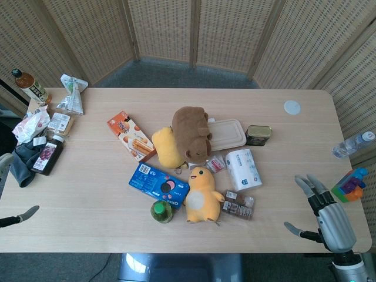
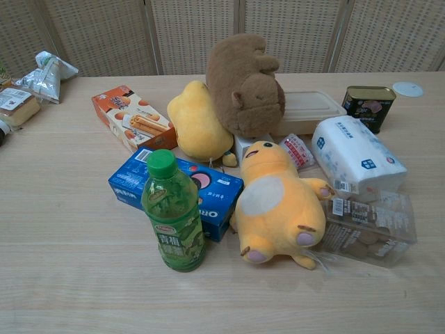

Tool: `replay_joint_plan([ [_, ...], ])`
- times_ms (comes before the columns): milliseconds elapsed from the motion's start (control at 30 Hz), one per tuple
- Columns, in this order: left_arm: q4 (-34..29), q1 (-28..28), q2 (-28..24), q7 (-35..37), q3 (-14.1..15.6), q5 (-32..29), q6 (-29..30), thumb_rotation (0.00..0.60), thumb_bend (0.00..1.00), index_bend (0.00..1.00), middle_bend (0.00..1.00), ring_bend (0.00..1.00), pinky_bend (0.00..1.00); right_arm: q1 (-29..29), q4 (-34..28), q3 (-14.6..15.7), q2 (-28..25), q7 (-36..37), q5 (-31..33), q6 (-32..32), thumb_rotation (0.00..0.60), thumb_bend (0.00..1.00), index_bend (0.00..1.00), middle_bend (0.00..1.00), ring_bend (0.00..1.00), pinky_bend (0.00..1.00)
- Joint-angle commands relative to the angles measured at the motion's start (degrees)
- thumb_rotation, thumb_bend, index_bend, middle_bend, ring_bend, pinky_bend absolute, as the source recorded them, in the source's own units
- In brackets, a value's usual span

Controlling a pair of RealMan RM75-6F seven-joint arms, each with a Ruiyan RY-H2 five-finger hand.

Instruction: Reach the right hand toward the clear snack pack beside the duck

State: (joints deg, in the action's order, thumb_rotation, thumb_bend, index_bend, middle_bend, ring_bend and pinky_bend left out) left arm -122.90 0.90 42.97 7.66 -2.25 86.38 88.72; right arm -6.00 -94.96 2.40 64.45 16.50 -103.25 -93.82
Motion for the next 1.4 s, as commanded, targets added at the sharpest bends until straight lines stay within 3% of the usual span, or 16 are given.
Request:
replay_joint_plan([
  [33, 0.18, 0.22, 0.28, -0.41, -0.19, -0.46, -0.23, 0.600, 0.00, 0.00, 0.00, 0.00, 0.00, -4.60, -1.71, 1.30, -4.29, 8.27, 2.95, 9.04, 0.600, 0.00, 0.00, 0.00, 0.00, 0.00],
  [167, 0.47, 0.56, 0.97, -1.62, -0.46, -1.28, -0.57, 0.600, 0.00, 0.00, 0.00, 0.00, 0.00, -8.31, -3.00, 1.71, -6.92, 12.44, 3.50, 15.56, 0.594, 0.00, 0.00, 0.00, 0.00, 0.00],
  [300, 0.89, 1.15, 1.96, -3.11, -0.88, -2.74, -1.33, 0.600, 0.00, 0.00, 0.00, 0.00, 0.00, -11.77, -5.41, 2.81, -8.66, 12.41, 4.45, 23.49, 0.525, 0.00, 0.00, 0.00, 0.00, 0.00],
  [567, 1.14, 1.38, 3.10, -4.86, -1.05, -3.61, -1.52, 0.600, 0.00, 0.00, 0.00, 0.00, 0.00, -17.08, -6.10, 0.43, -6.54, 2.43, 13.84, 36.40, 0.438, 0.00, 0.00, 0.00, 0.00, 0.00],
  [633, 1.07, 1.21, 2.97, -4.81, -1.13, -3.61, -1.13, 0.600, 0.00, 0.00, 0.00, 0.00, 0.00, -17.75, -6.52, -0.34, -5.78, -3.41, 17.82, 38.62, 0.432, 0.00, 0.00, 0.00, 0.00, 0.00],
  [800, 1.02, 1.09, 2.51, -4.24, -1.05, -3.54, -1.18, 0.600, 0.00, 0.00, 0.00, 0.00, 0.00, -18.35, -6.87, -1.91, -1.79, -14.31, 26.22, 40.15, 0.432, 0.00, 0.00, 0.00, 0.00, 0.00],
  [967, 1.10, 1.10, 2.25, -3.89, -1.05, -3.53, -1.34, 0.600, 0.00, 0.00, 0.00, 0.00, 0.00, -18.50, -6.86, -1.64, 2.09, -24.11, 32.73, 40.25, 0.424, 0.00, 0.00, 0.00, 0.00, 0.00],
  [1400, 1.18, 0.99, 1.37, -2.31, -1.22, -3.51, -1.24, 0.600, 0.00, 0.00, 0.00, 0.00, 0.00, -19.77, -5.56, -2.68, 9.83, -32.60, 40.44, 39.38, 0.423, 0.00, 0.00, 0.00, 0.00, 0.00],
])
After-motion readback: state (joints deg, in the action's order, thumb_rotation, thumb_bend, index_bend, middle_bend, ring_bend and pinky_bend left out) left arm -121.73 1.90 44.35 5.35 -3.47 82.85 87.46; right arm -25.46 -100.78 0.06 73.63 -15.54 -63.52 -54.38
